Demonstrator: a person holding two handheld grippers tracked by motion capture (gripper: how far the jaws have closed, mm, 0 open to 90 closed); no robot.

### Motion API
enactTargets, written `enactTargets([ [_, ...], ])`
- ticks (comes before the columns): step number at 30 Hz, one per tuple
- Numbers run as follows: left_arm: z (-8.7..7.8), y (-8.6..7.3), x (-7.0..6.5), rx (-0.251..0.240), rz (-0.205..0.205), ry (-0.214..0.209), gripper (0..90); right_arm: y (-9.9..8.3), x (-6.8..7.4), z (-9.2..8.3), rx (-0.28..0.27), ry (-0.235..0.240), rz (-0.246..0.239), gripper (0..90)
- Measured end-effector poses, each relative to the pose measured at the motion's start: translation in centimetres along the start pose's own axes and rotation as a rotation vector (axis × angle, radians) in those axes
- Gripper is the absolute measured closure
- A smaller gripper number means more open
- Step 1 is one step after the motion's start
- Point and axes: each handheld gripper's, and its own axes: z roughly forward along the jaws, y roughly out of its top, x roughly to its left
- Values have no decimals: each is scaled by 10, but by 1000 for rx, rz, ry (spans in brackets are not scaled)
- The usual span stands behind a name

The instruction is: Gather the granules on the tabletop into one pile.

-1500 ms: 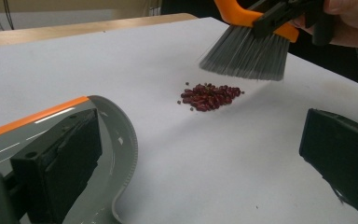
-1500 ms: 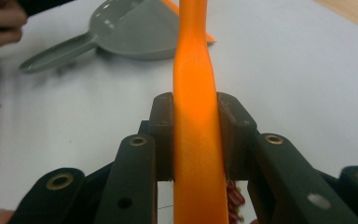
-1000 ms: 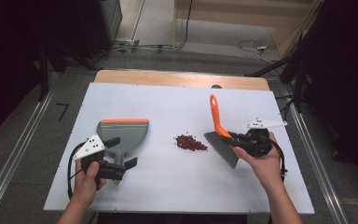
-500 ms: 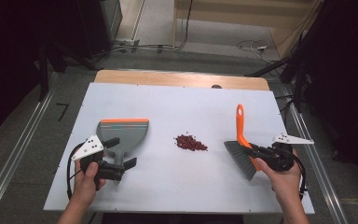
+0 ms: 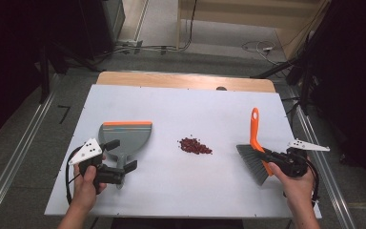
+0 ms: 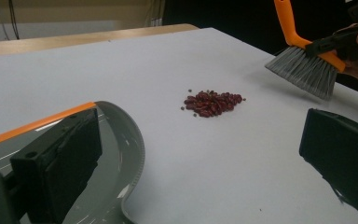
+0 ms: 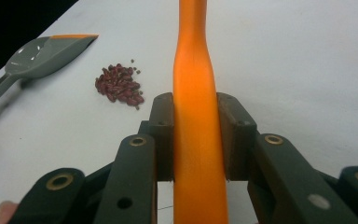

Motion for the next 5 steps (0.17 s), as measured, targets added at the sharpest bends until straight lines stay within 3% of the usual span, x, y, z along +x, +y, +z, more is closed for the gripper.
enactTargets([
  [5, 1, 0, -1, 6, -2, 3, 0, 1, 1, 0, -3, 10, 0, 689],
])
